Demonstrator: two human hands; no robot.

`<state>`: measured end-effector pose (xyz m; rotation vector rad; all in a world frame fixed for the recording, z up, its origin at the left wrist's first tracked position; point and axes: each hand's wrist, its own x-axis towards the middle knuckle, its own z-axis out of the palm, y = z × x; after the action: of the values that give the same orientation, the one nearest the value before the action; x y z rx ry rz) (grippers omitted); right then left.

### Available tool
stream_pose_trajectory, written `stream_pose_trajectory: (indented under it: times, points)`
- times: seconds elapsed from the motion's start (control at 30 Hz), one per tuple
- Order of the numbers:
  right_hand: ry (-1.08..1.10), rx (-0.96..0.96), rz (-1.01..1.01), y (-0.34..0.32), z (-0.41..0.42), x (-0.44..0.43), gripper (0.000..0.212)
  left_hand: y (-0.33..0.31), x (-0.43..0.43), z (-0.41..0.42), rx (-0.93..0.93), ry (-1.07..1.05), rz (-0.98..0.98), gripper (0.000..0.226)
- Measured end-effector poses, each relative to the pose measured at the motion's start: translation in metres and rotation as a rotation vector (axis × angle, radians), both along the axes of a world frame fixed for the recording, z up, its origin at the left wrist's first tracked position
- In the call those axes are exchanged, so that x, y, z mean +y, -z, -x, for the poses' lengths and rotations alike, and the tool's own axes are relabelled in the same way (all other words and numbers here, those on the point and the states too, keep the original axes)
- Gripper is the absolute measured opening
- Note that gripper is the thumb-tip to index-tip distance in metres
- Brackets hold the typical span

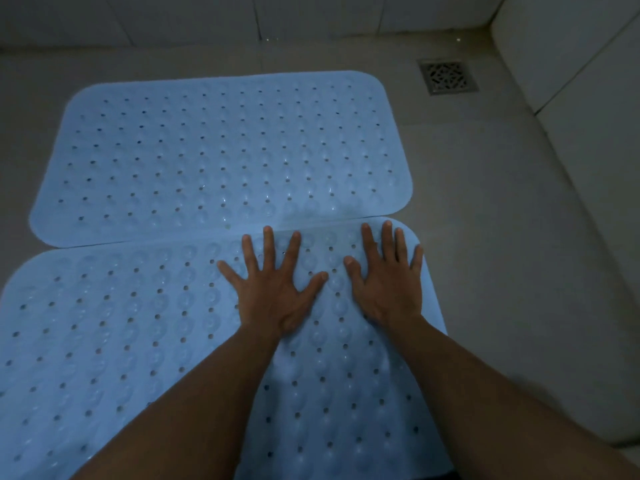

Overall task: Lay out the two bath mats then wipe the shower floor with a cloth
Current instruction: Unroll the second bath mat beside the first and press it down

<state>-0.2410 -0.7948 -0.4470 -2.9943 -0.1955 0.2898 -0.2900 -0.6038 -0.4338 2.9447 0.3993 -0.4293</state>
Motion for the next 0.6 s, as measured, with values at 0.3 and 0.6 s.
stream_pose_trajectory:
  times: [0.3,0.6]
  points:
    - [0.005,-0.024,-0.038,0.0018,-0.0011,-0.0013,0.068,-0.0002,0.0005,-0.0025,0.046,0.006,-0.012,0.084]
    - [0.007,-0.02,-0.03,0.0038,-0.0024,0.001,0.064,-0.0007,-0.0009,-0.0035,0.029,0.022,-0.012,0.076]
